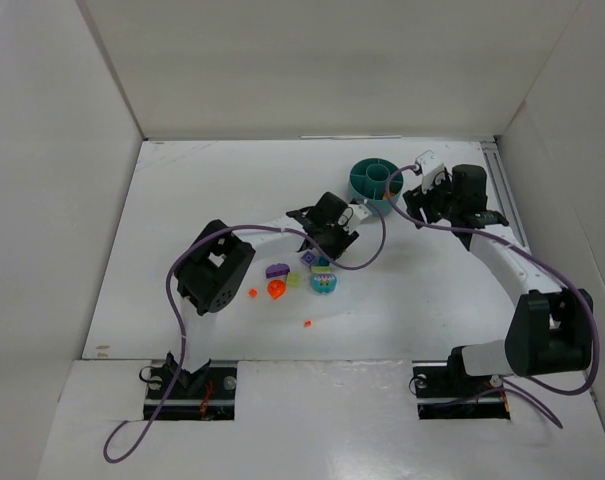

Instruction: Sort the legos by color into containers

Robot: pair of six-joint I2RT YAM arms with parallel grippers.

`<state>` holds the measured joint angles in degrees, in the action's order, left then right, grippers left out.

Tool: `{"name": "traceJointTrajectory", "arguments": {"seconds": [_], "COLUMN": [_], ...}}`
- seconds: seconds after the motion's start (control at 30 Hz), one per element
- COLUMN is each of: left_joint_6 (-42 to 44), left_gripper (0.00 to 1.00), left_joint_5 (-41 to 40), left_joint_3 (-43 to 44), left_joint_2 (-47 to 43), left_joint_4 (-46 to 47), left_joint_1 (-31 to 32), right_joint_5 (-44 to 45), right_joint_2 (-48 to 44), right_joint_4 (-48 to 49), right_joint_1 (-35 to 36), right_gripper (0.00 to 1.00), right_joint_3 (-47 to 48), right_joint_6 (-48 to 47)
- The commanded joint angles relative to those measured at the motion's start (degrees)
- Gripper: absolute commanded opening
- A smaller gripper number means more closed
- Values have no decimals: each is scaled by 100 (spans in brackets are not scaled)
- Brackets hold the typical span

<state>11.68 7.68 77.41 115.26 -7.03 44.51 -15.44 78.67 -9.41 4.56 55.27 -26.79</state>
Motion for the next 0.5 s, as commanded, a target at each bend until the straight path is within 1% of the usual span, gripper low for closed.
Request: {"name": "traceJointTrajectory", "arguments": {"seconds": [0.0, 0.07, 0.1, 0.13, 0.17, 0.2, 0.23, 0.3, 0.37, 0.4, 0.47], "left_joint_6": [9, -157, -279, -559, -701, -842, -947, -1272, -1545, -1833, -2090], "left_gripper": [36, 35, 35, 35, 33, 33, 33, 33, 33, 33, 34], "left_joint_5": [216, 216, -141, -344, -538, -740, -916, -1110, -1225, -1225, -1121], "left_joint_3": [231, 231, 292, 345, 398, 398, 468, 547, 670, 766, 872], "left_joint_2": [-48, -258, -320, -433, -504, -574, -645, -768, -848, -848, -848], "left_joint_4": [-132, 8, 87, 253, 376, 534, 858, 1167, 1518, 1642, 2019], "left_joint_1": [-13, -13, -13, -13, -13, -13, -13, -13, -13, -13, -13], "right_joint_5": [-143, 6, 111, 181, 269, 374, 532, 586, 743, 814, 963], "right_joint_2": [-299, -518, -624, -747, -879, -1150, -1292, -1712, -1986, -2118, -2435], "right_joint_4": [220, 220, 290, 291, 291, 291, 291, 291, 291, 291, 291], "right_joint_1": [-34, -103, -104, -226, -227, -323, -376, -569, -692, -693, -693], "right_gripper": [74, 74, 74, 74, 74, 74, 74, 74, 74, 74, 74], "right_joint_3": [-86, -200, -261, -331, -463, -525, -586, -797, -947, -1095, -1211], "right_joint_6": [-28, 155, 208, 270, 340, 462, 525, 726, 859, 990, 1061]}}
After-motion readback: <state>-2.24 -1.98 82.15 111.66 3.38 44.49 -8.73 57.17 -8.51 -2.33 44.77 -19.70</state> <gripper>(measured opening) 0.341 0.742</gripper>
